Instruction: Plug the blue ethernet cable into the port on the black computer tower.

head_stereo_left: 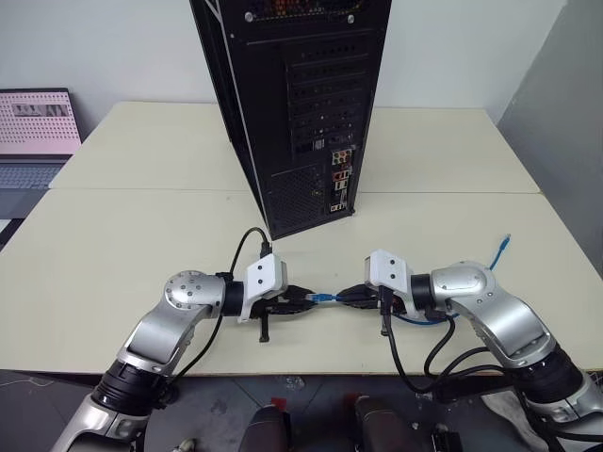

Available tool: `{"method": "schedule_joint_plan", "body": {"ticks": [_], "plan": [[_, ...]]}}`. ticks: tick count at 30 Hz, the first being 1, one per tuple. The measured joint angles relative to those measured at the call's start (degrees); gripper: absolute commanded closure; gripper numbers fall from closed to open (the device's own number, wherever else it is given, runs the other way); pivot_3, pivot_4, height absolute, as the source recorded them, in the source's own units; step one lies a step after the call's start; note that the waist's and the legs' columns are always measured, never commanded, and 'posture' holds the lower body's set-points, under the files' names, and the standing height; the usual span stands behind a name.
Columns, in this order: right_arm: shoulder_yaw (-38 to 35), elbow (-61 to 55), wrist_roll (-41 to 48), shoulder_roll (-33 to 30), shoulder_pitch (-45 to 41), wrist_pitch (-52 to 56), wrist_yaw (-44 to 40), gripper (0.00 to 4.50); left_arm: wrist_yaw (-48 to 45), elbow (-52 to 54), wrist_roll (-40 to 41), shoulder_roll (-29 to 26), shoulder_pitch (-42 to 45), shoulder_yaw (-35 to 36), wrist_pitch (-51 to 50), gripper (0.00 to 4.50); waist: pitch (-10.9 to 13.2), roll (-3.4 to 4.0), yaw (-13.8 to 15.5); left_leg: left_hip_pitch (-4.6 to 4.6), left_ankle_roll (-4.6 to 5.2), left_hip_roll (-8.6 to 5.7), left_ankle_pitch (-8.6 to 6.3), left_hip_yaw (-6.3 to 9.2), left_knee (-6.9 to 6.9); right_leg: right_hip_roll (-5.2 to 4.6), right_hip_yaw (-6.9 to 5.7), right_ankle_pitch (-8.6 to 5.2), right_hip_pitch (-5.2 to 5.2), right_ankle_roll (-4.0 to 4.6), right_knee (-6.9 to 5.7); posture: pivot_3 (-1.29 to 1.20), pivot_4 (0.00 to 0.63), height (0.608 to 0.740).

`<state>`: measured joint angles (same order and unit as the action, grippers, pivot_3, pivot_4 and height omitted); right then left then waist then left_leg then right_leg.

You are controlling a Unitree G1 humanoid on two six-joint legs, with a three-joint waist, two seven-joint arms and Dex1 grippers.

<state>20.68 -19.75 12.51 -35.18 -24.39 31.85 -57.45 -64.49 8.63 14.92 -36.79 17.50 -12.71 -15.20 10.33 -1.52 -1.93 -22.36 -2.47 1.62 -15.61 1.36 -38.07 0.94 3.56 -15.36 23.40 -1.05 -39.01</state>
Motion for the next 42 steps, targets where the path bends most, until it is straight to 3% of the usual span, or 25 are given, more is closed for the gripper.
{"method": "schedule_joint_plan", "body": {"ticks": [5,12,17,20,24,36,39,42], "plan": [[0.59,0.47,0.0,-0.65,-0.74,-1.23,-1.81,3.32,0.03,0.0,-2.03,-0.01,-1.47,-0.51,4.62,4.23,0.0,0.0,-0.01,0.0,0.0,0.01,0.0,0.0,0.0,0.0,0.01,0.0,0.0,0.01,0.0,0.0,0.15,0.74],[-4.23,0.74,2.97,-7.51,-0.73,-0.47,-6.0,1.58,1.47,-0.83,-7.49,0.01,-5.15,-0.77,18.03,4.23,0.0,0.0,0.23,-0.02,0.0,0.03,0.0,0.0,0.0,-0.07,0.01,0.0,0.0,0.01,0.02,0.0,0.15,0.74],[-10.86,-3.83,14.22,-6.49,1.69,11.21,-4.84,1.56,8.97,-5.55,-17.03,1.09,-5.55,-0.71,36.53,4.23,0.0,0.0,0.11,0.0,0.0,0.05,0.0,0.04,0.0,-0.06,0.16,0.01,0.0,0.02,0.0,0.0,0.15,0.74],[-12.63,-5.18,18.67,-1.68,2.74,17.31,-0.19,1.56,17.24,-9.1,-26.01,1.48,-4.49,-0.44,50.63,4.23,-0.01,-0.01,0.17,0.0,0.0,0.06,0.0,0.04,0.0,-0.07,0.17,0.02,-0.02,0.02,0.0,0.0,0.15,0.74],[-12.83,-5.36,22.6,3.36,3.28,22.64,5.47,1.56,26.84,-11.13,-34.22,2.4,-3.92,0.23,61.82,4.23,-0.01,-0.01,0.21,-0.03,0.0,0.08,0.0,0.04,0.0,-0.15,0.19,0.03,-0.02,-0.01,0.01,0.0,0.15,0.74],[-15.19,-4.61,29.09,8.01,2.22,28.61,12.54,1.56,42.11,-11.28,-45.11,3.12,-3.43,3.23,68.99,4.23,-0.02,0.01,0.2,-0.06,0.01,0.08,0.0,0.02,0.01,-0.16,-0.03,0.04,-0.02,-0.02,-0.01,0.0,0.15,0.74],[-15.29,-4.51,29.7,8.21,2.07,28.95,12.89,2.01,43.28,-11.28,-45.66,3.0,-3.44,3.23,68.93,4.23,-0.02,0.01,0.2,-0.06,0.01,0.08,0.0,0.02,0.01,-0.16,-0.05,0.04,-0.02,-0.02,-0.01,0.0,0.15,0.74],[-16.13,-3.75,30.48,8.4,1.42,29.26,13.75,2.75,44.05,-11.2,-46.16,2.82,-3.44,3.23,68.75,4.23,-0.02,0.01,0.19,-0.06,0.01,0.08,0.0,0.02,0.01,-0.16,-0.1,0.04,-0.02,-0.02,-0.01,0.0,0.15,0.74]]}}
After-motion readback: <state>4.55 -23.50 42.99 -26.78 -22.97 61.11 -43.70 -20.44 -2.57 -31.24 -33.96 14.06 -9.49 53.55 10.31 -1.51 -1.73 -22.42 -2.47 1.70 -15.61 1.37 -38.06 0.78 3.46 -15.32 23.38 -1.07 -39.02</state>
